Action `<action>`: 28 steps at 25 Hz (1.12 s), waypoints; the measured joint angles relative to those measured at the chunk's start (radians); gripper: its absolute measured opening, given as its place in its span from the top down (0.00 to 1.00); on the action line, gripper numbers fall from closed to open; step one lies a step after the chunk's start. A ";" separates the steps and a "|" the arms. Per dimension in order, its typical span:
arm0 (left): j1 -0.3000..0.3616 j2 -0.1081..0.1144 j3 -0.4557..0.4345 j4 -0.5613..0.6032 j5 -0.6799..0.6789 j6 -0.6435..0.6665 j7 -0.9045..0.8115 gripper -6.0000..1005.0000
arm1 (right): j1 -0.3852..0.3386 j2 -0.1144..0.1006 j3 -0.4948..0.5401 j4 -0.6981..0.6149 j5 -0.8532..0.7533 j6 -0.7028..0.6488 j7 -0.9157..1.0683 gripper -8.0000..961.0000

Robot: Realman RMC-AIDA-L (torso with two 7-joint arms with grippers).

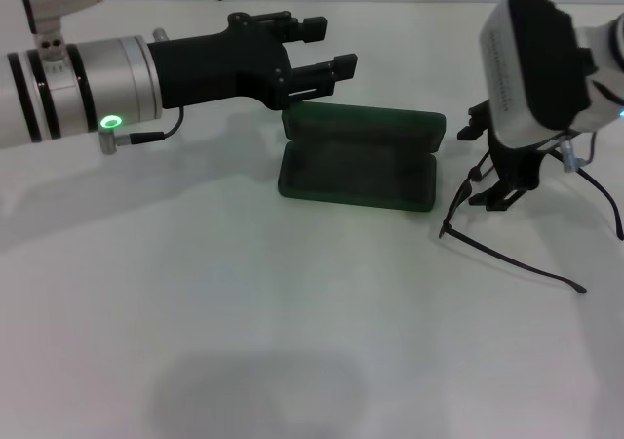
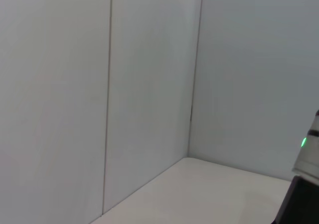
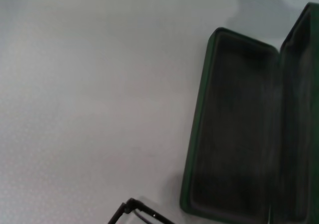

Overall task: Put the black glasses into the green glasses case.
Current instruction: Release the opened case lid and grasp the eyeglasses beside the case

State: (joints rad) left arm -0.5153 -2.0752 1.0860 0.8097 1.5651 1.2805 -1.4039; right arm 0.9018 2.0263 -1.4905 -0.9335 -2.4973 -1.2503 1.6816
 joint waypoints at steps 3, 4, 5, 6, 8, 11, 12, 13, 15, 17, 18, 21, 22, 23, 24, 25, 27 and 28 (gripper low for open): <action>0.002 -0.001 0.000 -0.007 -0.001 0.000 0.002 0.38 | 0.027 0.000 -0.016 0.048 0.001 0.030 0.002 0.13; 0.002 -0.002 0.000 -0.010 -0.002 0.000 0.004 0.38 | 0.035 0.000 -0.020 0.059 0.002 0.037 0.003 0.13; 0.002 -0.002 -0.001 -0.013 -0.004 0.000 0.007 0.38 | 0.043 0.001 -0.027 0.071 0.002 0.043 0.003 0.13; 0.002 -0.002 -0.003 -0.016 -0.005 0.000 0.009 0.38 | 0.047 0.001 -0.031 0.077 0.004 0.045 0.003 0.13; 0.001 -0.002 -0.008 -0.022 -0.005 0.000 0.011 0.38 | 0.055 0.002 -0.038 0.088 0.005 0.043 0.006 0.13; 0.001 -0.001 -0.010 -0.027 -0.006 0.000 0.014 0.38 | 0.060 0.000 -0.040 0.093 0.004 0.023 0.021 0.13; 0.001 -0.001 -0.010 -0.027 -0.006 0.000 0.017 0.38 | 0.061 -0.001 -0.040 0.093 0.003 0.017 0.025 0.13; 0.001 -0.001 -0.010 -0.027 -0.006 0.000 0.017 0.38 | 0.061 -0.002 -0.039 0.093 0.003 0.009 0.028 0.13; 0.002 -0.002 -0.011 -0.027 -0.006 0.000 0.025 0.38 | 0.060 -0.004 -0.035 0.094 -0.004 -0.009 0.041 0.13; 0.002 -0.002 -0.011 -0.027 -0.006 0.000 0.026 0.38 | 0.059 -0.004 -0.035 0.093 -0.028 -0.020 0.064 0.13; 0.002 -0.002 -0.011 -0.027 -0.006 0.000 0.026 0.38 | 0.058 -0.003 -0.036 0.090 -0.044 -0.023 0.079 0.13; 0.001 -0.002 -0.011 -0.028 -0.003 0.000 0.026 0.38 | 0.053 0.000 -0.040 0.083 -0.090 -0.036 0.126 0.13; 0.001 -0.002 -0.011 -0.029 -0.003 0.000 0.026 0.38 | 0.051 0.000 -0.040 0.080 -0.096 -0.040 0.134 0.13; 0.002 -0.001 -0.011 -0.030 -0.002 0.000 0.026 0.38 | 0.047 0.000 -0.040 0.073 -0.097 -0.044 0.140 0.13; 0.002 -0.001 -0.011 -0.032 -0.002 0.000 0.026 0.38 | 0.043 0.000 -0.041 0.066 -0.097 -0.046 0.143 0.13; 0.002 0.000 -0.011 -0.034 -0.002 0.000 0.026 0.38 | 0.032 0.000 -0.041 0.049 -0.097 -0.052 0.147 0.13; -0.001 0.001 -0.011 -0.041 -0.002 0.000 0.026 0.38 | 0.004 -0.001 -0.040 0.002 -0.098 -0.064 0.149 0.13; -0.002 0.002 -0.011 -0.044 -0.002 0.000 0.026 0.38 | -0.004 -0.002 -0.040 -0.011 -0.098 -0.065 0.149 0.13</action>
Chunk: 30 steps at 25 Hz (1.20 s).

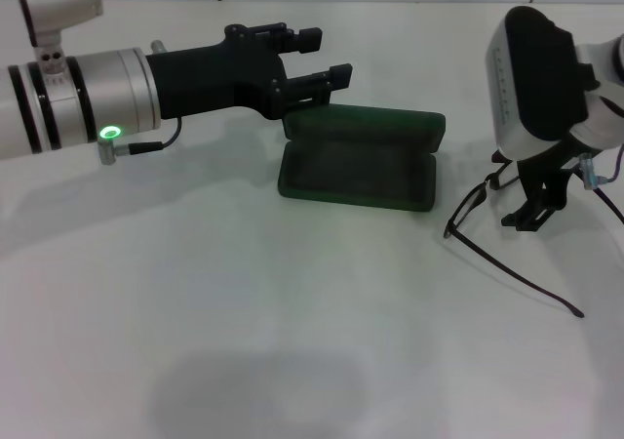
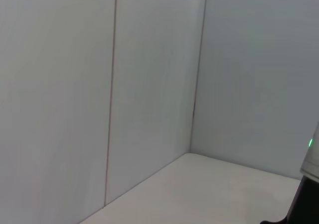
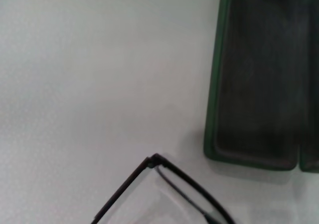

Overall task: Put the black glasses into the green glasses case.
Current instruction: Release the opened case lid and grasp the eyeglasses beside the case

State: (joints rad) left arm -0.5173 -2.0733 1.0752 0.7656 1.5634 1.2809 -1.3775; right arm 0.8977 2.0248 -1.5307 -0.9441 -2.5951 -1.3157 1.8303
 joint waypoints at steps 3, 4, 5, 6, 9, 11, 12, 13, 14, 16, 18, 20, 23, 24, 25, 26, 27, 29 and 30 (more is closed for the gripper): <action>-0.002 0.001 0.000 -0.003 0.000 0.001 0.000 0.38 | -0.019 0.002 -0.001 -0.033 0.002 0.007 -0.003 0.13; -0.003 0.001 0.000 -0.003 0.000 0.001 0.000 0.38 | -0.020 0.003 -0.003 -0.034 0.004 0.012 -0.004 0.13; -0.003 0.001 0.000 -0.003 0.001 0.001 0.000 0.38 | -0.020 0.004 -0.009 -0.035 0.006 0.024 -0.005 0.13; -0.003 0.000 0.000 -0.003 0.001 0.001 0.001 0.38 | -0.020 0.004 -0.017 -0.034 0.009 0.036 -0.005 0.13; -0.003 -0.001 0.000 -0.003 0.001 0.002 0.005 0.38 | -0.022 0.004 -0.068 -0.025 0.027 0.090 -0.002 0.13; -0.002 -0.001 0.000 -0.003 0.001 0.002 0.009 0.38 | -0.020 0.004 -0.089 -0.018 0.042 0.102 -0.002 0.14; -0.001 -0.002 0.000 -0.003 0.001 0.002 0.009 0.38 | -0.018 0.004 -0.093 -0.014 0.047 0.105 -0.003 0.14; -0.001 -0.002 0.000 -0.003 0.001 0.002 0.009 0.38 | -0.016 0.004 -0.096 -0.011 0.052 0.107 -0.004 0.14; 0.000 -0.003 0.000 -0.003 0.001 0.002 0.009 0.38 | -0.013 0.004 -0.102 -0.006 0.058 0.109 -0.005 0.14; 0.002 -0.003 0.000 -0.003 0.001 0.002 0.009 0.38 | -0.010 0.003 -0.113 -0.002 0.068 0.110 -0.007 0.14; 0.002 -0.004 0.000 -0.003 0.001 0.002 0.009 0.38 | -0.009 0.003 -0.124 -0.002 0.071 0.111 -0.008 0.14; 0.003 -0.004 0.000 -0.003 0.001 0.002 0.009 0.38 | -0.008 0.003 -0.130 -0.002 0.071 0.111 -0.008 0.18; 0.003 -0.004 0.000 -0.003 0.001 0.002 0.009 0.38 | -0.007 0.003 -0.132 -0.002 0.071 0.107 -0.008 0.24; 0.003 -0.004 0.000 -0.003 0.001 0.002 0.009 0.38 | -0.008 0.003 -0.132 -0.002 0.070 0.106 -0.008 0.26; 0.003 -0.004 0.000 -0.003 0.001 0.002 0.009 0.38 | -0.008 0.003 -0.132 -0.002 0.069 0.105 -0.008 0.28; 0.003 -0.004 0.000 -0.003 0.001 0.002 0.009 0.38 | -0.010 0.003 -0.132 -0.002 0.069 0.105 -0.008 0.30; 0.003 -0.004 0.000 -0.003 0.001 0.002 0.009 0.38 | -0.011 0.002 -0.132 -0.002 0.069 0.105 -0.008 0.32; 0.003 -0.003 0.000 -0.003 0.001 0.002 0.009 0.38 | -0.013 0.002 -0.132 -0.002 0.069 0.104 -0.008 0.36; 0.002 -0.003 0.000 -0.003 0.001 0.002 0.009 0.38 | -0.013 0.002 -0.132 -0.002 0.069 0.103 -0.008 0.39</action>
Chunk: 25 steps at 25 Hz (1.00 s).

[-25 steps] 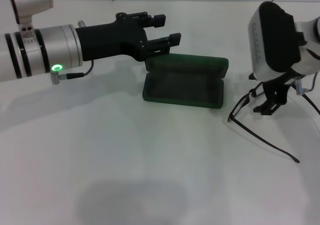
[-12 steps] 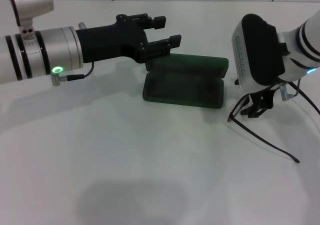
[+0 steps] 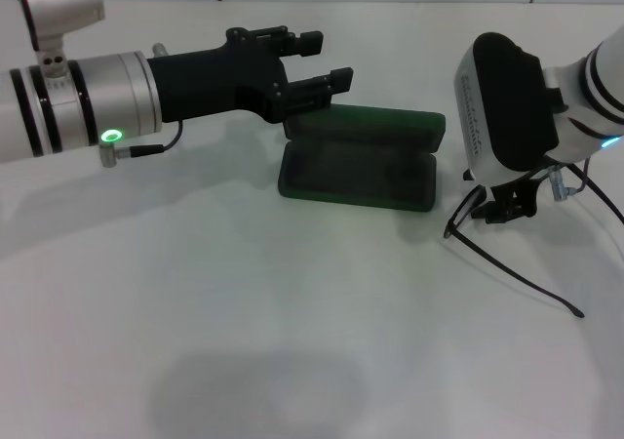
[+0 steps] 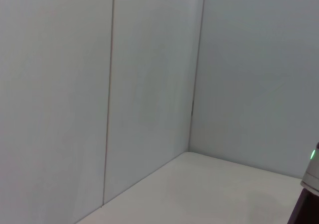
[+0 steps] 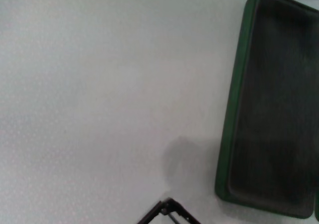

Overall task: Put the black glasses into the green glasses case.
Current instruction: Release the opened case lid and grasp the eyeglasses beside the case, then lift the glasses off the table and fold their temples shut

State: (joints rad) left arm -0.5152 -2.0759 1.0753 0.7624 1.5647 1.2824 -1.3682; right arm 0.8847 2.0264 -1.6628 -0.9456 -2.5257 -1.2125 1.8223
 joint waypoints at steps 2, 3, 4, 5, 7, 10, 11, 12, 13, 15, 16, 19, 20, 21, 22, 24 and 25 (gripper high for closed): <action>-0.001 0.000 0.000 0.000 0.000 0.000 0.000 0.38 | -0.002 0.000 0.000 0.000 -0.001 -0.002 0.000 0.44; -0.001 0.000 0.000 0.000 0.000 0.000 0.000 0.38 | -0.002 0.000 0.000 0.001 -0.002 -0.002 0.000 0.47; -0.001 0.000 0.000 0.000 0.000 0.000 0.000 0.38 | -0.003 0.000 0.000 0.001 -0.002 -0.003 0.000 0.49; -0.001 0.000 0.000 0.000 0.000 -0.001 0.000 0.38 | -0.003 0.000 0.000 0.001 -0.002 -0.004 0.000 0.50; -0.001 0.000 0.000 0.000 0.000 -0.001 0.000 0.38 | -0.004 0.000 0.000 0.001 -0.003 -0.007 0.000 0.51; 0.001 0.000 0.000 0.000 -0.001 -0.001 0.000 0.38 | -0.007 -0.003 0.006 0.001 -0.001 -0.009 0.000 0.53; 0.002 -0.001 0.000 0.000 -0.002 0.000 0.000 0.38 | -0.008 -0.004 0.007 0.001 0.001 -0.009 0.000 0.56; 0.003 -0.001 0.000 0.000 -0.002 0.000 -0.002 0.38 | -0.008 -0.004 0.007 0.001 0.002 -0.009 0.000 0.59; 0.003 -0.001 0.000 0.000 -0.002 0.000 -0.003 0.38 | -0.010 -0.005 0.007 0.001 0.002 -0.009 0.000 0.61; 0.003 -0.001 0.000 0.000 -0.004 0.002 -0.005 0.38 | -0.017 -0.005 0.010 -0.002 0.001 -0.010 0.000 0.67; 0.004 -0.002 0.000 0.000 -0.006 0.004 -0.006 0.38 | -0.023 -0.005 0.017 -0.007 0.001 -0.012 0.000 0.71; 0.006 -0.003 0.000 0.000 -0.007 0.007 -0.008 0.38 | -0.041 -0.005 0.048 -0.025 0.000 -0.027 0.000 0.80; 0.006 -0.003 0.000 0.000 -0.007 0.007 -0.009 0.38 | -0.048 -0.006 0.062 -0.034 -0.001 -0.037 0.000 0.81; 0.007 -0.003 0.000 0.000 -0.007 0.007 -0.012 0.38 | -0.055 -0.007 0.075 -0.044 -0.001 -0.048 0.000 0.82; 0.007 -0.003 0.000 0.000 -0.007 0.007 -0.016 0.38 | -0.066 -0.007 0.091 -0.060 -0.001 -0.061 0.000 0.82; 0.009 -0.003 0.000 -0.001 -0.008 0.009 -0.028 0.38 | -0.093 -0.008 0.115 -0.096 -0.002 -0.081 -0.001 0.84; 0.010 -0.003 0.000 -0.001 -0.008 0.014 -0.032 0.38 | -0.115 -0.008 0.130 -0.125 -0.002 -0.092 -0.003 0.84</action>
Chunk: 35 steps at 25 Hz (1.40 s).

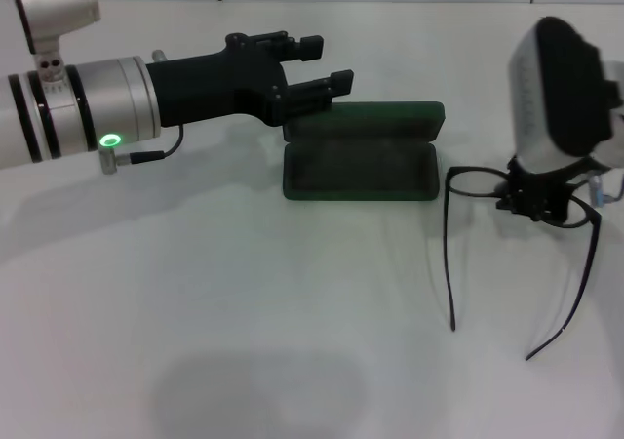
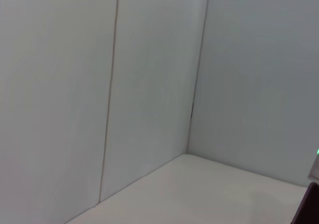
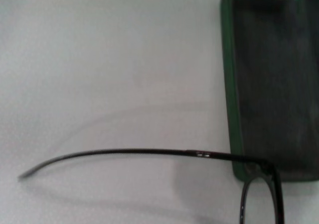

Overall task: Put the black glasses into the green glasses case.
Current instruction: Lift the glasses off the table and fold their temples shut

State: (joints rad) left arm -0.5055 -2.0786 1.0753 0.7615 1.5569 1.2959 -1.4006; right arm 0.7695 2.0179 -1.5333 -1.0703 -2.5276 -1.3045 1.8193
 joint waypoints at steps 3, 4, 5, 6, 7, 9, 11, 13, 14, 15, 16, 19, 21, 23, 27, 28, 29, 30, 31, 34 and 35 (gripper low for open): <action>0.003 0.000 0.000 0.000 -0.005 0.032 -0.006 0.38 | -0.058 -0.001 0.052 -0.075 0.017 -0.039 -0.023 0.87; 0.004 0.000 0.000 0.000 -0.006 0.047 -0.007 0.38 | -0.079 0.000 0.072 -0.093 0.028 -0.057 -0.037 0.87; 0.006 0.000 0.000 0.001 -0.007 0.068 -0.006 0.38 | -0.097 0.000 0.095 -0.111 0.046 -0.074 -0.052 0.87; 0.007 0.000 0.000 0.004 -0.009 0.089 -0.004 0.38 | -0.119 0.000 0.121 -0.128 0.067 -0.096 -0.073 0.87; 0.007 0.000 0.000 0.006 -0.010 0.102 -0.002 0.38 | -0.136 -0.001 0.144 -0.143 0.086 -0.114 -0.091 0.87; 0.009 0.000 0.000 0.008 -0.017 0.141 0.004 0.38 | -0.167 -0.001 0.190 -0.162 0.127 -0.144 -0.126 0.87; 0.009 0.000 0.000 0.008 -0.023 0.171 0.008 0.38 | -0.196 -0.001 0.239 -0.170 0.189 -0.168 -0.174 0.87; 0.005 0.001 0.000 0.007 -0.028 0.199 0.014 0.38 | -0.220 0.000 0.273 -0.169 0.258 -0.176 -0.226 0.87; 0.003 0.000 0.000 0.005 -0.030 0.212 0.019 0.38 | -0.238 0.001 0.297 -0.162 0.320 -0.174 -0.271 0.87; -0.001 0.000 0.000 0.004 -0.032 0.224 0.023 0.38 | -0.253 0.002 0.312 -0.148 0.373 -0.169 -0.310 0.87; -0.005 -0.001 0.001 0.002 -0.033 0.232 0.026 0.38 | -0.263 0.002 0.322 -0.126 0.431 -0.153 -0.346 0.87; -0.026 -0.005 0.005 -0.013 -0.033 0.263 0.030 0.38 | -0.281 0.003 0.333 -0.027 0.583 -0.084 -0.428 0.87; -0.039 -0.005 0.005 -0.027 -0.033 0.291 0.030 0.38 | -0.285 0.005 0.333 0.047 0.671 -0.041 -0.487 0.87; -0.054 -0.002 0.002 -0.044 -0.033 0.330 0.030 0.38 | -0.286 0.006 0.333 0.140 0.784 0.001 -0.566 0.87; -0.091 0.006 0.009 -0.063 -0.020 0.389 0.015 0.38 | -0.268 0.003 0.335 0.313 1.015 0.027 -0.718 0.87; -0.104 0.007 0.010 -0.070 -0.012 0.395 0.003 0.38 | -0.264 0.003 0.335 0.344 1.054 0.022 -0.750 0.87; -0.119 0.008 0.011 -0.080 -0.004 0.397 -0.009 0.38 | -0.262 0.004 0.333 0.365 1.082 0.015 -0.781 0.87; -0.130 0.009 0.011 -0.089 0.001 0.397 -0.019 0.38 | -0.262 0.005 0.332 0.374 1.096 0.012 -0.798 0.87; -0.142 0.010 0.011 -0.099 0.007 0.398 -0.029 0.38 | -0.262 0.006 0.329 0.379 1.107 0.010 -0.811 0.87; -0.172 0.011 0.011 -0.110 0.029 0.399 -0.069 0.38 | -0.264 0.007 0.316 0.381 1.111 0.008 -0.835 0.87; -0.183 0.010 0.011 -0.111 0.042 0.399 -0.085 0.38 | -0.264 0.007 0.310 0.382 1.111 0.007 -0.842 0.87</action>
State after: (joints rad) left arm -0.6885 -2.0684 1.0862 0.6507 1.5994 1.6950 -1.4856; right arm 0.5058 2.0253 -1.2237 -0.6886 -1.4171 -1.2974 0.9776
